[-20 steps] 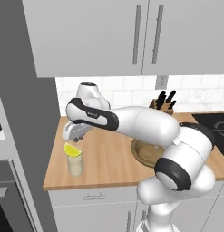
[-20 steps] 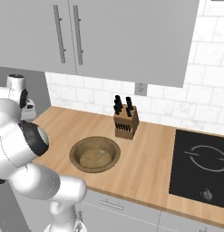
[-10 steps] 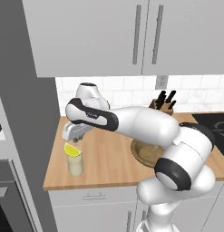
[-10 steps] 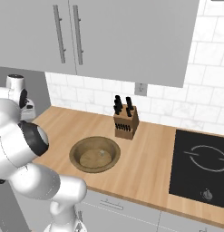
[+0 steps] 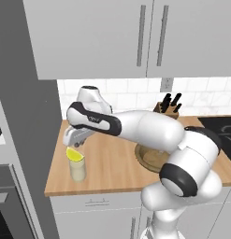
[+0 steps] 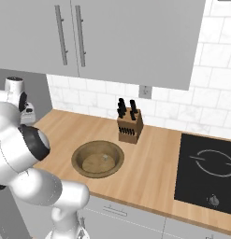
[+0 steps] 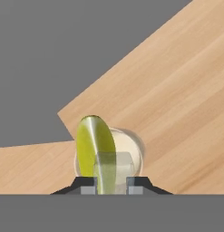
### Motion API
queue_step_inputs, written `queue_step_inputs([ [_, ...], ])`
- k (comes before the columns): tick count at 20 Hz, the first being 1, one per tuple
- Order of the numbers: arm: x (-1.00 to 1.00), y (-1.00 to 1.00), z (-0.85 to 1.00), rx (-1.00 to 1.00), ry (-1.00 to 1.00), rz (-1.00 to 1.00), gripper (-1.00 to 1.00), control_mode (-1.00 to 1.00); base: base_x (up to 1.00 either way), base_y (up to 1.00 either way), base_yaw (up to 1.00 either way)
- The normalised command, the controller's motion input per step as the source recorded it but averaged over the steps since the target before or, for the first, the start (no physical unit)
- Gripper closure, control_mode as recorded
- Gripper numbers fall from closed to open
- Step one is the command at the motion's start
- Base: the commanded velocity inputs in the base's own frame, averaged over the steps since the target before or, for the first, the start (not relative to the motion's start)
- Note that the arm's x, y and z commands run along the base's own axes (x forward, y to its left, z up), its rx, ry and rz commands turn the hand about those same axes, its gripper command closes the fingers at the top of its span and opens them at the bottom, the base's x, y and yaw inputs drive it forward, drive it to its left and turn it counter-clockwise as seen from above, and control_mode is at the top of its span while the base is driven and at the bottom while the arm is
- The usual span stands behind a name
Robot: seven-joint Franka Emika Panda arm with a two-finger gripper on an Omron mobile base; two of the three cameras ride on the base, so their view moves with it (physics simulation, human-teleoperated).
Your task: Grab a lemon wedge from the fridge and one ice cube from the ice bowl, and put them in the glass of lemonade.
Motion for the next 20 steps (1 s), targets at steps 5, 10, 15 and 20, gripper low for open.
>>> queue_step_inputs([
  [5, 0.00, -0.07, 0.00, 0.00, 0.00, -0.01, 1.00, -1.00, 0.00, 0.00, 0.00],
  [10, 0.00, 0.00, 0.00, 0.00, 0.01, 0.00, 1.00, -1.00, 0.00, 0.00, 0.00],
  [15, 0.03, 0.00, 0.00, 0.00, 0.04, 0.00, 1.00, -1.00, 0.00, 0.00, 0.00],
  [20, 0.00, 0.00, 0.00, 0.00, 0.04, 0.00, 1.00, -1.00, 0.00, 0.00, 0.00],
])
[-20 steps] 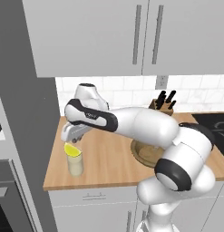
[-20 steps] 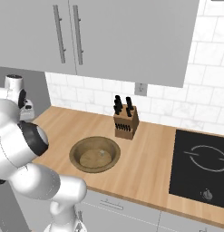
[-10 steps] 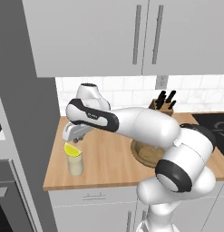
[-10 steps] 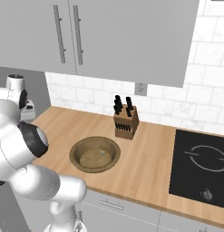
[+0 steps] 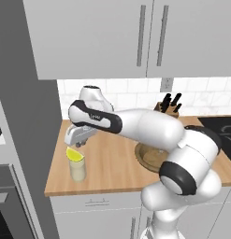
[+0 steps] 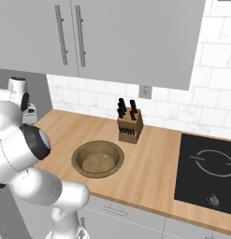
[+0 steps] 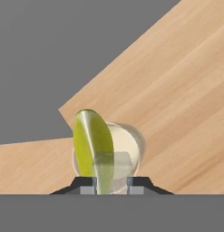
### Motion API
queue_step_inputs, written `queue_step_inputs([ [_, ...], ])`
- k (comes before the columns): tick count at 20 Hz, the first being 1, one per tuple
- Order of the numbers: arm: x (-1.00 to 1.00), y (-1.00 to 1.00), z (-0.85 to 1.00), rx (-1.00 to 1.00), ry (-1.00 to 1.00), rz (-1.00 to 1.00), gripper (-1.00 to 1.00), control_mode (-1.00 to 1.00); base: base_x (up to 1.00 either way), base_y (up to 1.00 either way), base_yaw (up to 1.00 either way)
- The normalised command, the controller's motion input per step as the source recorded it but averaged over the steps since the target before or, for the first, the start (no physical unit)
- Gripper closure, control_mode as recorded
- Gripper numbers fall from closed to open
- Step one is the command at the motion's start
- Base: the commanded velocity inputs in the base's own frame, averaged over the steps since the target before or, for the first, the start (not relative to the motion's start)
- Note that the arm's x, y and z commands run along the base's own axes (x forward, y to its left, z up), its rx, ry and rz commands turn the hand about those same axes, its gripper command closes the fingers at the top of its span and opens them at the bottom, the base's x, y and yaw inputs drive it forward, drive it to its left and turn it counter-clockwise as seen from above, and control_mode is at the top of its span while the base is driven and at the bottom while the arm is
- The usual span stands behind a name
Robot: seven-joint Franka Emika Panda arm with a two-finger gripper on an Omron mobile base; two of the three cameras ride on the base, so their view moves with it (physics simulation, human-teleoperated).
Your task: Grab a lemon wedge from the fridge and one ice cube from the ice bowl, and put them in the glass of lemonade.
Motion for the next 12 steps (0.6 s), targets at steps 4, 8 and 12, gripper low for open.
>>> queue_step_inputs([
  [4, 0.06, 0.03, 0.00, 0.00, 0.08, 0.00, 1.00, -1.00, 0.00, 0.00, 0.00],
  [8, 0.06, 0.01, 0.00, 0.00, 0.06, 0.00, 1.00, -1.00, 0.00, 0.00, 0.00],
  [12, 0.00, 0.00, 0.00, 0.00, 0.00, 0.00, 1.00, -1.00, 0.00, 0.00, 0.00],
])
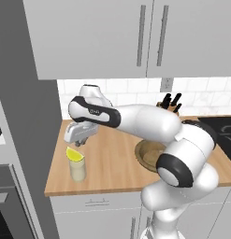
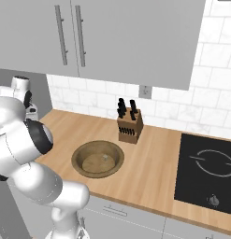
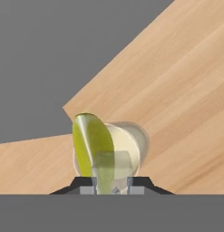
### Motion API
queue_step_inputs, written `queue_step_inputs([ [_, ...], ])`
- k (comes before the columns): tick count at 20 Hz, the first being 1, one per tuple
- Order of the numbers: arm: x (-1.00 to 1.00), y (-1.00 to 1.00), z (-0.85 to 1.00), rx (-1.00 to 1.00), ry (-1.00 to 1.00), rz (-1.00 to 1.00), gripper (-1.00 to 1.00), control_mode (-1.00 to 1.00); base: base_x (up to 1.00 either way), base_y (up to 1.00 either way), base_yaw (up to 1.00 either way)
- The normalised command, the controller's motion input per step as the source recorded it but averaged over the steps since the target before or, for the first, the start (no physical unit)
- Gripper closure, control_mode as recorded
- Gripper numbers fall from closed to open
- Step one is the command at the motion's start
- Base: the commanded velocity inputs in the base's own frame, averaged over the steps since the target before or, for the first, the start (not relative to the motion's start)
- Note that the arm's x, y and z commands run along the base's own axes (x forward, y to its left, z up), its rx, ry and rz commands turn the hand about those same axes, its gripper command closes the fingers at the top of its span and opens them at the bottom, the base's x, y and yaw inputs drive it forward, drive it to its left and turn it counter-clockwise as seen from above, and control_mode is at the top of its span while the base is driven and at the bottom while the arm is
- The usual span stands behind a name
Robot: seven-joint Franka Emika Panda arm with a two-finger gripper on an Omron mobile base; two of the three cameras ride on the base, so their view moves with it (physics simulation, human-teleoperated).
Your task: Grab a lemon wedge from the fridge and one ice cube from the ice bowl, and put them in the glass of lemonade.
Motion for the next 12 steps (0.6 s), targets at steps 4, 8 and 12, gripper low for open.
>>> queue_step_inputs([
  [4, 0.00, 0.00, 0.00, 0.00, 0.00, 0.00, 1.00, -1.00, 0.00, 0.00, 0.00],
  [8, 0.00, 0.00, 0.00, 0.00, 0.00, 0.00, -1.00, -1.00, 0.00, 0.00, 0.00],
  [12, 0.00, 0.00, 0.00, 0.00, 0.00, 0.00, -1.00, -1.00, 0.00, 0.00, 0.00],
])
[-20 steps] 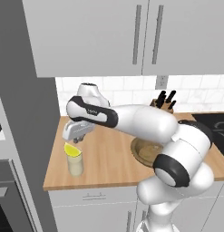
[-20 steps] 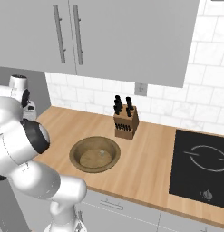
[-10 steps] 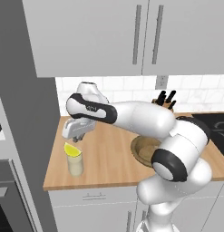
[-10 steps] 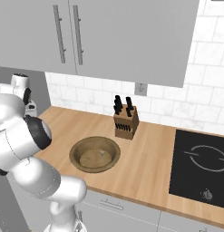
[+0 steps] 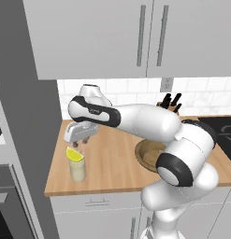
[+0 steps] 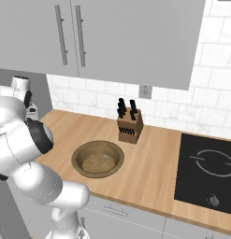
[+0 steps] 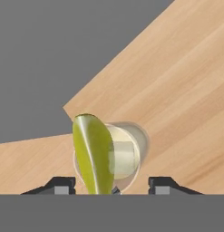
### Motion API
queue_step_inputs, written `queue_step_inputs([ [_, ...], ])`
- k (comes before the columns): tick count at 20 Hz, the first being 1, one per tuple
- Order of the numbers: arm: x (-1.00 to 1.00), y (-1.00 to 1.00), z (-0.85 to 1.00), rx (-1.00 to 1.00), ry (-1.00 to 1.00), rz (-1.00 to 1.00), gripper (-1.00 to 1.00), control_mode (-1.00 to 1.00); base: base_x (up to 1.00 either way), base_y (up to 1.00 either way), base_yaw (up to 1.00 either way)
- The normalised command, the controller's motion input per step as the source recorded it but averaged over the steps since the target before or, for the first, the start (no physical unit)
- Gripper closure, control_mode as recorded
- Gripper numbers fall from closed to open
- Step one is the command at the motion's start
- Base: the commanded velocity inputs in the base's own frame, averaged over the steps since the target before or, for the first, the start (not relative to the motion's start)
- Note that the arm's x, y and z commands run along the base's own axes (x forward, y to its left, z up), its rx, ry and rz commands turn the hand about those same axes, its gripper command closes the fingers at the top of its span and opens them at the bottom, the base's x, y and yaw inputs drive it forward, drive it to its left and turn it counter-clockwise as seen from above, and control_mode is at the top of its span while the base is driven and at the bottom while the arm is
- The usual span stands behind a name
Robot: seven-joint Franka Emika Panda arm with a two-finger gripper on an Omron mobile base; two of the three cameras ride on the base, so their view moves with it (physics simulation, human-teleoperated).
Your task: Grab a lemon wedge from the fridge and one ice cube from the ice bowl, and put them in the glass of lemonade.
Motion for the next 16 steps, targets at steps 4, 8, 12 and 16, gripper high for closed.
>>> queue_step_inputs([
  [4, 0.00, 0.00, 0.00, 0.00, 0.00, 0.00, -1.00, -1.00, 0.00, 0.00, 0.00],
  [8, 0.00, 0.00, 0.00, 0.00, 0.00, 0.00, -1.00, -1.00, 0.00, 0.00, 0.00],
  [12, 0.00, -0.02, 0.00, 0.00, 0.00, 0.00, -1.00, -1.00, 0.00, 0.00, 0.00],
  [16, 0.00, -0.14, 0.00, 0.01, 0.00, -0.01, -1.00, -1.00, 0.00, 0.00, 0.00],
])
